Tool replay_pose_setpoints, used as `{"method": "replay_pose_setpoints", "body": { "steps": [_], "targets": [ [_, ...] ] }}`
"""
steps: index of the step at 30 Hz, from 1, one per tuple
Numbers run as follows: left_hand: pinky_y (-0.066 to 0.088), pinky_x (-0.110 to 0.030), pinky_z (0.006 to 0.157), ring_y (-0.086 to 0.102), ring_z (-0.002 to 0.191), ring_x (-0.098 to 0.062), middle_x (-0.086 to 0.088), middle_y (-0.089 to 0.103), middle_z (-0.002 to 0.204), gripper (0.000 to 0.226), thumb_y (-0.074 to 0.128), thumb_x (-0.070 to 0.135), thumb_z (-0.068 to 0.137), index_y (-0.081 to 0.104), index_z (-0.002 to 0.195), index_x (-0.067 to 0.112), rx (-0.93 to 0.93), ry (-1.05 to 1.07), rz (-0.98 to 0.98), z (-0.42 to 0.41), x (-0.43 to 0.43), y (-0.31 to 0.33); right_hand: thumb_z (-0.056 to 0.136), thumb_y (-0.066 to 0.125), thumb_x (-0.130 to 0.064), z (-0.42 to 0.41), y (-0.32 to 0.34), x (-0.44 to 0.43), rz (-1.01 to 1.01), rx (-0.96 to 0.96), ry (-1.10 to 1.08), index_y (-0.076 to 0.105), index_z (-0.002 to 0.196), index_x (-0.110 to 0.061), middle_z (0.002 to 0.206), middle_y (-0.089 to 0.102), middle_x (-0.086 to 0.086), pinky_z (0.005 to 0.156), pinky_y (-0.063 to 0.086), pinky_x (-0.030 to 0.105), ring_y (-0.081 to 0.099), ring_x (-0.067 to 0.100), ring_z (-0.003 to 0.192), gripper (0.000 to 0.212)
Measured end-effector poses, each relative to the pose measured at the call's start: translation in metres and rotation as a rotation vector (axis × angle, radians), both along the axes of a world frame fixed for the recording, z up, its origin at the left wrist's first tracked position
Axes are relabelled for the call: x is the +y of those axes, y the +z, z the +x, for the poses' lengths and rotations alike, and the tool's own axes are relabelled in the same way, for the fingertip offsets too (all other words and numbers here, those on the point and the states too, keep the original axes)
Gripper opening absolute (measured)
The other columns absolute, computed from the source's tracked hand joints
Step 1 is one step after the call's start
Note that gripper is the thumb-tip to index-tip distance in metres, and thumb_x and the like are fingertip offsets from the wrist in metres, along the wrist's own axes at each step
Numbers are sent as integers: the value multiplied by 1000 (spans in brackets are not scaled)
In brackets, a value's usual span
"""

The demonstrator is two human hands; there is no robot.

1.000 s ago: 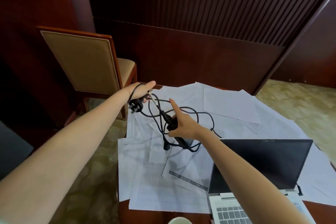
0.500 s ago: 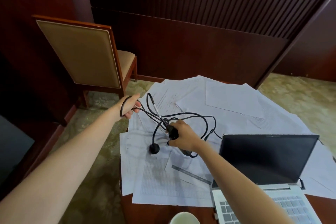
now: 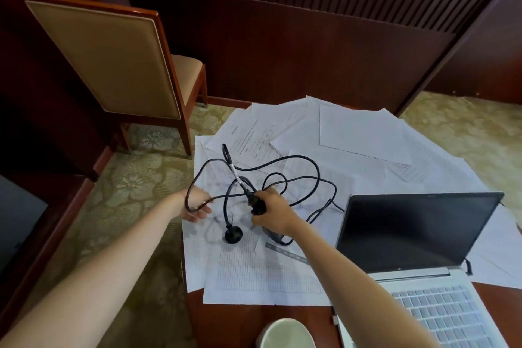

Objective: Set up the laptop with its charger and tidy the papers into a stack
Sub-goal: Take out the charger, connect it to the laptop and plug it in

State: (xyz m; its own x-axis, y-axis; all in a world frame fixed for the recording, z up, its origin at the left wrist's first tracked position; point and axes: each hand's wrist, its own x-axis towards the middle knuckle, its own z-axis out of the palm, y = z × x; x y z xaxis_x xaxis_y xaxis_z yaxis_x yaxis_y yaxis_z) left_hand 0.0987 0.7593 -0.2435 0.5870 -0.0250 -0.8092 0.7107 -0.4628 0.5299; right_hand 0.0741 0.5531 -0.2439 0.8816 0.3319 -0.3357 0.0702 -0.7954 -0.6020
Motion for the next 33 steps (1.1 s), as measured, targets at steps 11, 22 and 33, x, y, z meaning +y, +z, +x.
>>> {"method": "replay_pose_setpoints", "body": {
  "steps": [11,22,33],
  "targets": [
    [40,-17,37,54,51,-15,-8,53,73,14,31,9,100,44,103,14,-95,66,11,-22,-32,-18,82,61,-13,-7,-17,-6,-15,-58,-60,48,134,-13,134,45,9,103,31,27,41,24,126,54],
    [42,-24,63,54,86,-12,-3,49,110,19,42,26,93,38,109,16,-590,1069,-271,-30,-32,7,82,54,3,-21,-12,-29,-30,-61,-790,45,128,-11,140,35,8,102,39,33,40,25,124,49],
    [6,-53,112,-7,139,-39,-14,-11,153,71,64,21,78,30,140,27,-906,-467,673,-50,-57,-22,86,56,-14,-44,-21,-26,-563,-161,-64,31,137,-11,127,48,8,105,28,37,48,26,116,56]
  ]
}}
